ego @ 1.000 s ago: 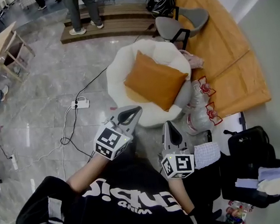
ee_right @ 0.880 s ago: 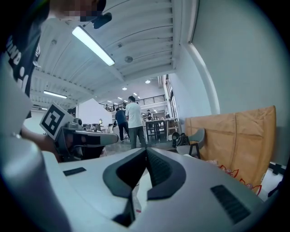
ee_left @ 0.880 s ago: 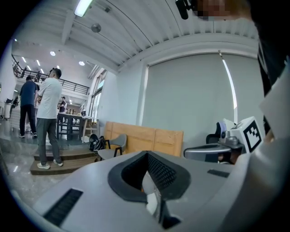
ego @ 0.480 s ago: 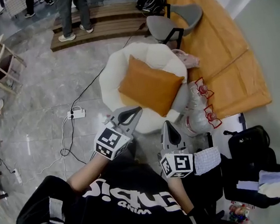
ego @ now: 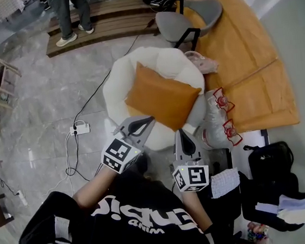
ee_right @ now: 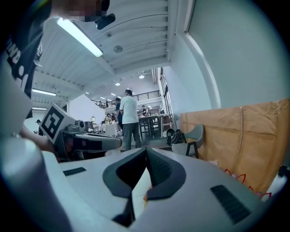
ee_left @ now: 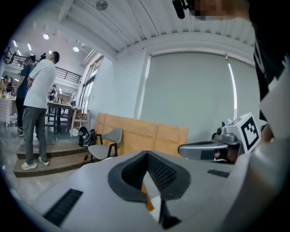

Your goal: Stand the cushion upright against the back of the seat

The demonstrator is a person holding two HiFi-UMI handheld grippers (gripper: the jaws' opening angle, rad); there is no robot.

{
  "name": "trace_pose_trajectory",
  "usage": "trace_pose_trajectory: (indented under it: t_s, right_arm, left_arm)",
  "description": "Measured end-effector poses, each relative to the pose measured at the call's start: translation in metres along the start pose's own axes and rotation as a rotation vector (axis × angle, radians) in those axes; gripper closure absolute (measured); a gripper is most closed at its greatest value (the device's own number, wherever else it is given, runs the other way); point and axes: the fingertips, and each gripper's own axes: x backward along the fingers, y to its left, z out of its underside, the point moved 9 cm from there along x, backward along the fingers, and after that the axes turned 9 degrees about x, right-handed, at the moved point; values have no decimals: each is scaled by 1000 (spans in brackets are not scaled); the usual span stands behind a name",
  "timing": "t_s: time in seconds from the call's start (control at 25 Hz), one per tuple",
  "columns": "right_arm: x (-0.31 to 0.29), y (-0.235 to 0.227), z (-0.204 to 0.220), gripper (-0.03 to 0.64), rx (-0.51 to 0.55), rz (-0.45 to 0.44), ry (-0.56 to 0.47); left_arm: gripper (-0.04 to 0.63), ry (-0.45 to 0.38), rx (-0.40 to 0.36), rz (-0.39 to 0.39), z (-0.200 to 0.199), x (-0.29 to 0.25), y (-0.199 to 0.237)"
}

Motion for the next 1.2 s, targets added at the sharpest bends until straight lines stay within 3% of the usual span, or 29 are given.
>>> trace_pose_trajectory:
  t_s: [0.24,0.6,0.8,0.92,1.2]
  right_arm:
    - [-49,-11,-23,595,26,2,4]
    - [-77,-50,-36,595,16,53,-17]
    - [-87,-71,-37,595,13,37,-22]
    - [-92,-87,-34,595,5,36,-24]
    - [-109,-115,-11,595,-66,48,11]
  left_arm:
    - [588,-30,63,55,-26,-28,43]
    - [588,-44,40,110,-57,-73,52]
    - [588,-51,-11,73,-73,-92,48]
    - [588,-62,4,76,-77,-106,47]
    - [588,-12,-42,62,-55,-144,57]
